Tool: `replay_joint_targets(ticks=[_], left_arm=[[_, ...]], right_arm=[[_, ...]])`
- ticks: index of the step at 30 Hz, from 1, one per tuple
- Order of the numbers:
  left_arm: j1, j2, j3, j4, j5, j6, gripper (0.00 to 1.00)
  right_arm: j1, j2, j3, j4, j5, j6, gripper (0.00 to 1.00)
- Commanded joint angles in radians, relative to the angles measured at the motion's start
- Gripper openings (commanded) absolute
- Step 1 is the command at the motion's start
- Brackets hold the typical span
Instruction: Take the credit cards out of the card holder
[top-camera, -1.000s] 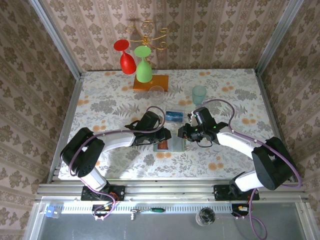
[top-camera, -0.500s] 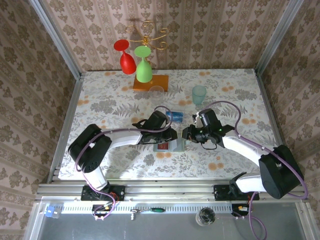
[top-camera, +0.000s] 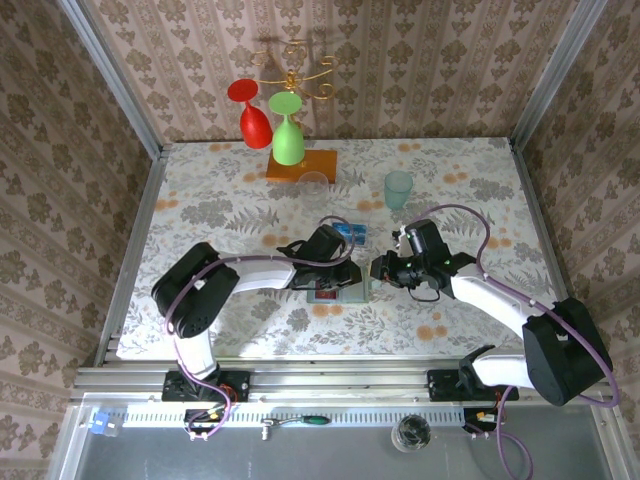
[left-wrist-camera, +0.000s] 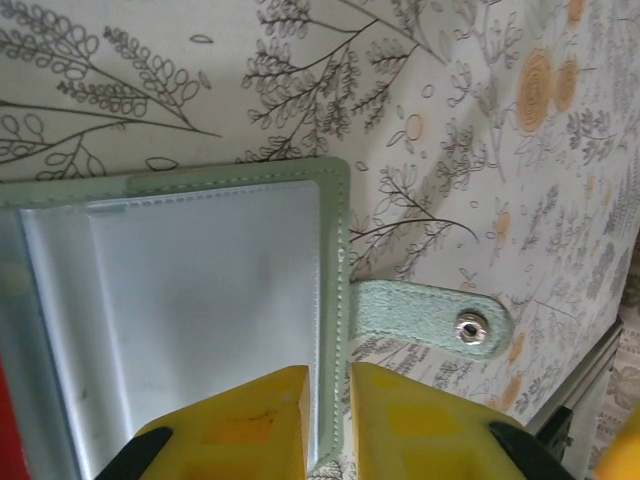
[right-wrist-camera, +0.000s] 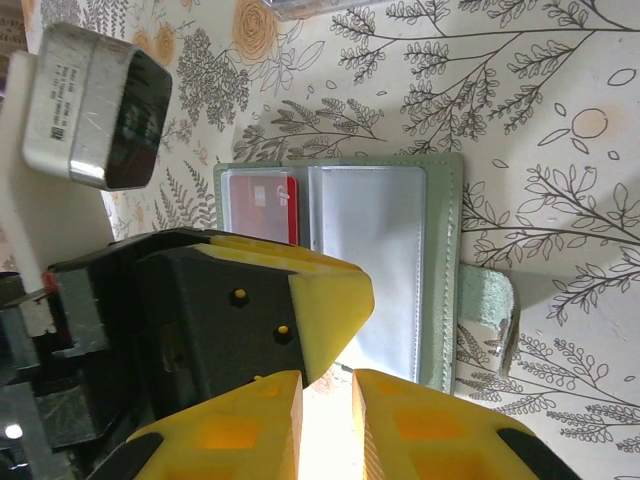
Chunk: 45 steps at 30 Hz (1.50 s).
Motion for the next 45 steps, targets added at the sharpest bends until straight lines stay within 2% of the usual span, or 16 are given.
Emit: replay_joint_targets(ticks=[1,10,19,29,45], left_arm=[[-0.006,0.022,0.023,0.011,-0.015,-0.018,0.18],[-0.005,-0.003,-0.017,0.101,-0.020,-0.045,0.18],[0.026,-0.184,-0.145,0.111,-0.065,-0.036,0.19],[0.105,-0.398,-0.360,0.047,-0.087,-0.009,0.20],[0.202,-0.508,-0.480,0.024,-0.072,0.032,0.21]], right_arm=[[-0.007,-0.024,-0.016,-0.021,-0.015,-0.024,0.21],[-0.006,-0.025,-0.036,0.004,-0.029,0.000,0.21],[0.041,0.037,0.004,0.035,-0.045,0.038,0.21],[0.159,0.205,0.122,0.043,-0.021,0.062,0.21],[0.167,0.475,0.315,0.027,-0.064,0.014,0.21]])
